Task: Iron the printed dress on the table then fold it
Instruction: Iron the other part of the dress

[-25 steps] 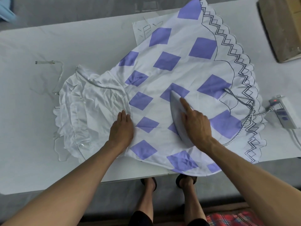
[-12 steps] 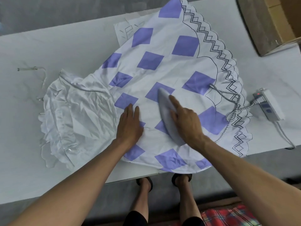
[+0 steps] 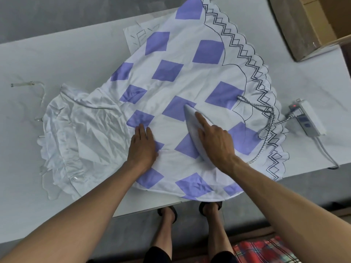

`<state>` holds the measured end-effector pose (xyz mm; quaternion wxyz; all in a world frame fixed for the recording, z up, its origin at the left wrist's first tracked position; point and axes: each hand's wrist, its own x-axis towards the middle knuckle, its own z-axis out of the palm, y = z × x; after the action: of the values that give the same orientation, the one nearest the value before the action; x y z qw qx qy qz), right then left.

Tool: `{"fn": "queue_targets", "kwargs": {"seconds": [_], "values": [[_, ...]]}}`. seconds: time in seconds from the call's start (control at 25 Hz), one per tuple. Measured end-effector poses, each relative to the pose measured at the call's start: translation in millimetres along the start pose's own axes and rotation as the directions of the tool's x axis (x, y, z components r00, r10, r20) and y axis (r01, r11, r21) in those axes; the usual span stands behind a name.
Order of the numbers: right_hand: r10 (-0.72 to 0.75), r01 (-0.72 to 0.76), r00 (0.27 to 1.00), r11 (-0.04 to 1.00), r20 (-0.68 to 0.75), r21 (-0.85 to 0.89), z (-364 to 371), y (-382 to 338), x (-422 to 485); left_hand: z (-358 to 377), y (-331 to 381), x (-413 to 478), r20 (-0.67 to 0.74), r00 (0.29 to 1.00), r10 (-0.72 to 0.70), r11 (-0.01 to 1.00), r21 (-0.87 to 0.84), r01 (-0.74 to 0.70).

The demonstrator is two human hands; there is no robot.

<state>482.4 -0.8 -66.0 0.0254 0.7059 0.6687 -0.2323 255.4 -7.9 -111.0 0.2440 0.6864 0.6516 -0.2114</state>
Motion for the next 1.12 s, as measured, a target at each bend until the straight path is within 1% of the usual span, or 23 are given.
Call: {"fn": "queue_targets", "kwargs": {"seconds": [0.2, 0.32, 0.4, 0.48, 0.6, 0.68, 0.76, 0.88, 0.96, 1.12], "values": [[0.115, -0.11, 0.989, 0.992, -0.096, 0.054, -21.2, 58.8, 6.4, 0.8, 7.1, 3.1, -0.032, 0.998, -0.058, 0.996, 0.061, 0.06], [0.195, -0.185, 0.974, 0.978, -0.117, 0.096, -33.3, 91.9, 9.5, -4.1, 16.7, 2.3, -0.063, 0.993, -0.101, 0.992, 0.073, 0.105], [0.245, -0.226, 0.963, 0.961, -0.115, 0.156, -43.1, 104.7, 9.7, -7.5, 26.1, 0.7, -0.1, 0.991, -0.09, 0.994, 0.057, 0.096], [0.212, -0.189, 0.97, 0.966, -0.117, 0.179, -49.2, 108.4, 7.3, -10.0, 44.8, 0.8, -0.137, 0.99, -0.026, 0.999, 0.022, 0.029], [0.077, -0.061, 0.994, 0.981, -0.079, 0.185, -44.2, 92.6, 2.0, -13.1, 81.2, 7.1, -0.093, 0.995, 0.023, 0.997, -0.077, -0.03], [-0.005, 0.008, 1.0, 0.989, -0.021, 0.147, -32.9, 76.7, -1.1, -12.7, 99.6, 12.9, -0.108, 0.993, 0.041, 0.995, -0.085, -0.05], [-0.049, 0.048, 0.999, 0.996, 0.014, 0.08, -25.8, 69.8, -3.2, -12.5, 112.7, 17.7, -0.109, 0.992, 0.055, 0.995, -0.08, -0.064], [-0.003, 0.003, 1.0, 1.0, -0.023, 0.009, -30.1, 90.5, 2.1, -15.2, 132.1, 26.8, -0.068, 0.995, 0.08, 0.996, -0.027, -0.082], [0.044, -0.043, 0.996, 0.999, -0.073, 0.019, -38.3, 113.6, 9.5, -18.1, 145.6, 32.2, -0.017, 0.997, 0.071, 0.997, 0.003, -0.071], [0.103, -0.099, 0.99, 0.994, -0.098, 0.043, -53.7, 159.8, 25.5, -18.5, 163.0, 38.0, 0.059, 0.998, 0.006, 1.0, -0.024, -0.005]]}}
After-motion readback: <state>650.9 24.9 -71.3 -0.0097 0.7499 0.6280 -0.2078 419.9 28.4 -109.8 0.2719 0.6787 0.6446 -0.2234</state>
